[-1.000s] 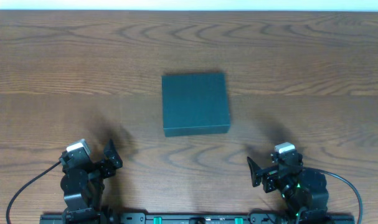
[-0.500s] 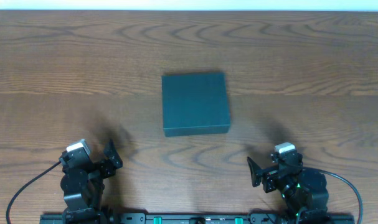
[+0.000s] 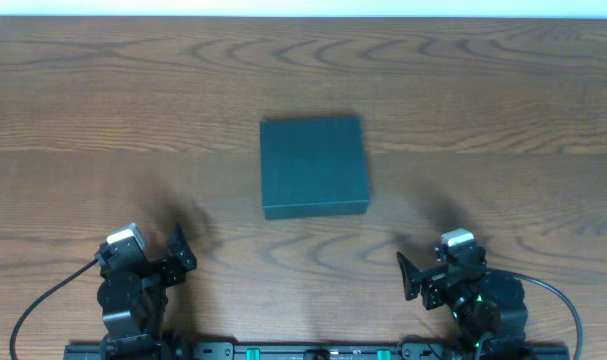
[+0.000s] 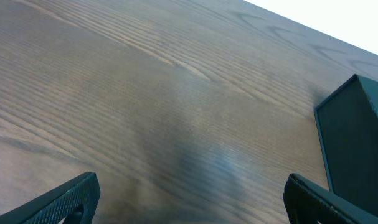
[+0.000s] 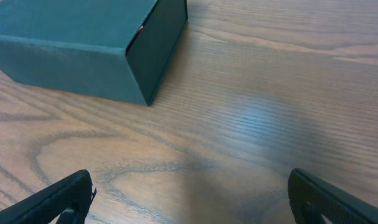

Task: Pack container

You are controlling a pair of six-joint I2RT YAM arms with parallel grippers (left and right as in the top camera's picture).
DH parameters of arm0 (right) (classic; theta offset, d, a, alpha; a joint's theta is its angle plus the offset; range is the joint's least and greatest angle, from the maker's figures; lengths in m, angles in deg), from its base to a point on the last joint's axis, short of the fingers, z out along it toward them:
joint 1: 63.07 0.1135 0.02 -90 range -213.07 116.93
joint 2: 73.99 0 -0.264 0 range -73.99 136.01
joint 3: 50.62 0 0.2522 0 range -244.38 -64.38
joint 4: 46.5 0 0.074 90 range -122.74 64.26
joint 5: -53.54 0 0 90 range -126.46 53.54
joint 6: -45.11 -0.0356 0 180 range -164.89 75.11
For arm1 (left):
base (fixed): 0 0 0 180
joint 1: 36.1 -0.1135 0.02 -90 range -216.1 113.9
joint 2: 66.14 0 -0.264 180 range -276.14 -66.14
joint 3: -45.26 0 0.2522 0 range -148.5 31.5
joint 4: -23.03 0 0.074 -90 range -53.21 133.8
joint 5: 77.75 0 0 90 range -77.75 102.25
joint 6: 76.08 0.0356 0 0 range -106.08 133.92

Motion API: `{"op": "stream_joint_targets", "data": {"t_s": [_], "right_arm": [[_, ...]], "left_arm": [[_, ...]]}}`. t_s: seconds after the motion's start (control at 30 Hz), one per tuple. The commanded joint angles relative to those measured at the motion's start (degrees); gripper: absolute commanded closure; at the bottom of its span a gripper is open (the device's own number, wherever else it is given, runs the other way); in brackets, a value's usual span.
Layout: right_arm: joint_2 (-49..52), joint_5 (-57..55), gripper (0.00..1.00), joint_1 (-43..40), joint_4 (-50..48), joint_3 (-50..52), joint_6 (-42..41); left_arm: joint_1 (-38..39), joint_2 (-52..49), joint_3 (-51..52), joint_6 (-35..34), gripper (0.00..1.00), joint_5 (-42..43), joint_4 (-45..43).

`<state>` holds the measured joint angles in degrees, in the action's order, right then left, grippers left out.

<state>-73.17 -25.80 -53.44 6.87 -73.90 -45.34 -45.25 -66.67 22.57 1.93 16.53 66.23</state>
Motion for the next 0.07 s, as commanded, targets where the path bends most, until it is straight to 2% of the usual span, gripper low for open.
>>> {"op": "stream_joint_targets", "data": {"t_s": [0.0, 0.03], "right_arm": [[-0.50, 0.07, 0.01, 0.52, 0.02, 0.20, -0.81], [-0.50, 0.07, 0.01, 0.52, 0.02, 0.20, -0.81]], "left_arm": [[0.13, 0.33, 0.85, 0.42, 0.05, -0.39, -0.09], [0.13, 0.33, 0.85, 0.42, 0.05, -0.39, -0.09]]}}
